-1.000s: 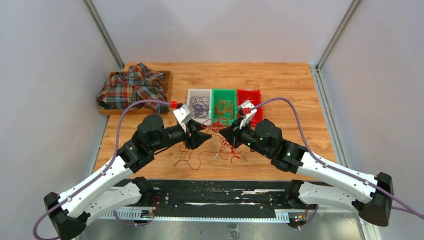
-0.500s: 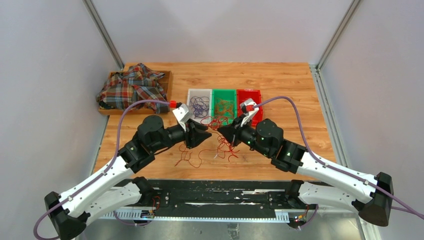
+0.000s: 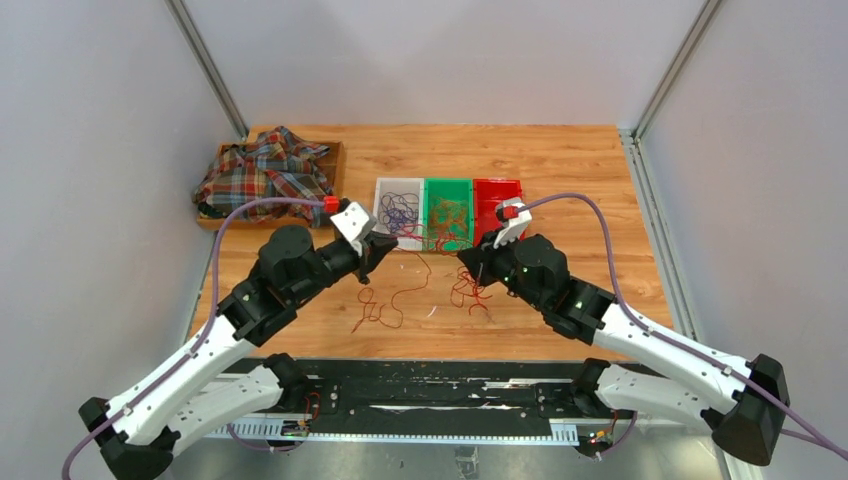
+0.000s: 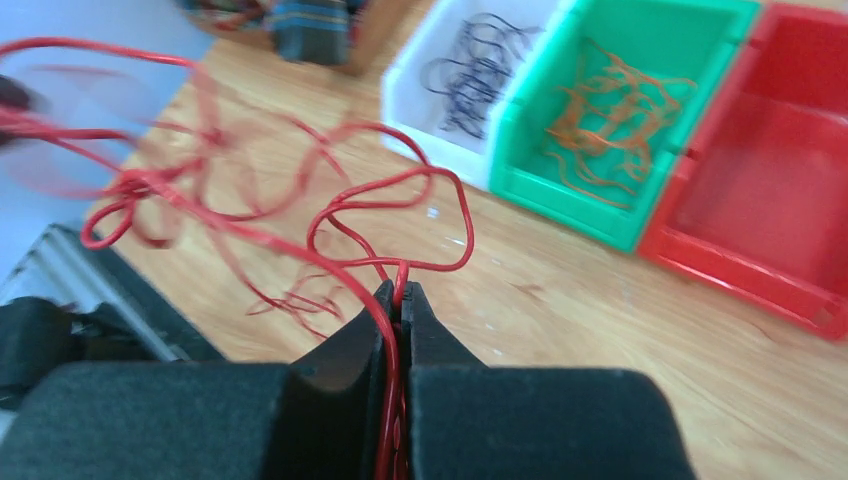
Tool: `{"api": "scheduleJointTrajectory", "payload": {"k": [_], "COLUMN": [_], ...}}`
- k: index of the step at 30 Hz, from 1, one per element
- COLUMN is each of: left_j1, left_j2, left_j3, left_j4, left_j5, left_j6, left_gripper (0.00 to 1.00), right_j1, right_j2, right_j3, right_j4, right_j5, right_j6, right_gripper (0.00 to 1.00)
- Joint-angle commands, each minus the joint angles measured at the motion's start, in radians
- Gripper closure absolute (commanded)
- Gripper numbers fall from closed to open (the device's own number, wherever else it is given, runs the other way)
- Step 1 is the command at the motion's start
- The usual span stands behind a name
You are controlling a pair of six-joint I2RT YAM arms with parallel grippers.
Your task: Untangle the cables
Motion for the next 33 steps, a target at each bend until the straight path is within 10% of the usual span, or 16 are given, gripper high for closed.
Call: {"api": "scheduleJointTrajectory", "payload": {"k": [1, 13, 33], "left_j1": [0.010, 0.010, 0.010], "left_j2": [-0.081, -0.107, 0.180], "left_j3": [0.043, 0.175, 0.800], "left_j4": [-0.111, 0.059, 0.171], "left_j5": [-0.166, -0.401, -0.282], "left_j6": [0.214, 0.706, 0.792], "left_gripper": [0.99, 0.99, 0.99], "right_j1": [-0.087, -0.101, -0.096], "right_j2": [-0.036, 0.022, 0.145], "right_j3": [-0.060, -0.107, -0.145], "right_j4": [-0.113, -0.229, -0.142], "right_j5": [0.093, 0.137, -0.096], "right_j6": [0.010, -0.014, 0.023], "right_gripper": [0.99, 0.99, 0.97]}}
